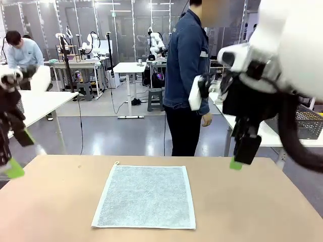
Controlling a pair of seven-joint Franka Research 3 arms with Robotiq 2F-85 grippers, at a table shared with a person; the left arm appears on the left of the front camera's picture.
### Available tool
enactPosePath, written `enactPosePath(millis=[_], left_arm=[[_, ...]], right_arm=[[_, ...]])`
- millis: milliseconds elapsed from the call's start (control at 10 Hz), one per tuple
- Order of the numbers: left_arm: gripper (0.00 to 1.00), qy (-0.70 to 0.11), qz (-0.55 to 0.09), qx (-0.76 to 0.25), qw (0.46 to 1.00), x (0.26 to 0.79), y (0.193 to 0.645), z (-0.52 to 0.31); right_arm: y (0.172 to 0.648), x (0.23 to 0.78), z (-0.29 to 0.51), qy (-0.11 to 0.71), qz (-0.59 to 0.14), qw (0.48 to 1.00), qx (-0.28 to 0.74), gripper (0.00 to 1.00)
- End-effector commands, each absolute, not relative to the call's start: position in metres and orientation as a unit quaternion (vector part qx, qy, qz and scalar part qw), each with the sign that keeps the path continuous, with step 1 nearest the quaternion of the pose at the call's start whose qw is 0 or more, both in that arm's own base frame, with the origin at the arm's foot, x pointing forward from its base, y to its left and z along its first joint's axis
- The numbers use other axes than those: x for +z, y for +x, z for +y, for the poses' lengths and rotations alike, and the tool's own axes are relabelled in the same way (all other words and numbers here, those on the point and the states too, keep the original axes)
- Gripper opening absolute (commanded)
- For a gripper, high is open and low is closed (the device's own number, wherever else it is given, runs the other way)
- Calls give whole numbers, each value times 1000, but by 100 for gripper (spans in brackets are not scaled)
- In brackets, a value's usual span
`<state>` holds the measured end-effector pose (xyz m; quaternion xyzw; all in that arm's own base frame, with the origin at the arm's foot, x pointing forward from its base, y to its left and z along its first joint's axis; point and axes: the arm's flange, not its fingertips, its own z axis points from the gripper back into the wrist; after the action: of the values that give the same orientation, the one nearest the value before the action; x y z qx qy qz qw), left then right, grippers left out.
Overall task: Fold the towels and place them in the basket.
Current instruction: When a person lays out a Towel with hook on the table, fold it in half twice.
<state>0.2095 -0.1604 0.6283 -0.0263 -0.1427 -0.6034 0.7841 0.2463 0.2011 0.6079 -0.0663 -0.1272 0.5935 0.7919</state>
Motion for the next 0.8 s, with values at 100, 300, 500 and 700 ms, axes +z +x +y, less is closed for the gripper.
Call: enactPosePath(millis=[100,300,500,700], left_arm=[[100,-58,-123,-628,766,583,210,-158],[100,-44,-102,-632,767,557,213,-168],[100,-28,-110,-628,769,534,220,-177],[100,-4,-104,-623,775,515,230,-188]], right_arm=[[265,560,220,-94,-104,759,636,100],[269,544,228,-87,-112,764,630,100],[268,527,230,-65,-93,752,650,100],[265,517,233,-47,-82,741,665,100]])
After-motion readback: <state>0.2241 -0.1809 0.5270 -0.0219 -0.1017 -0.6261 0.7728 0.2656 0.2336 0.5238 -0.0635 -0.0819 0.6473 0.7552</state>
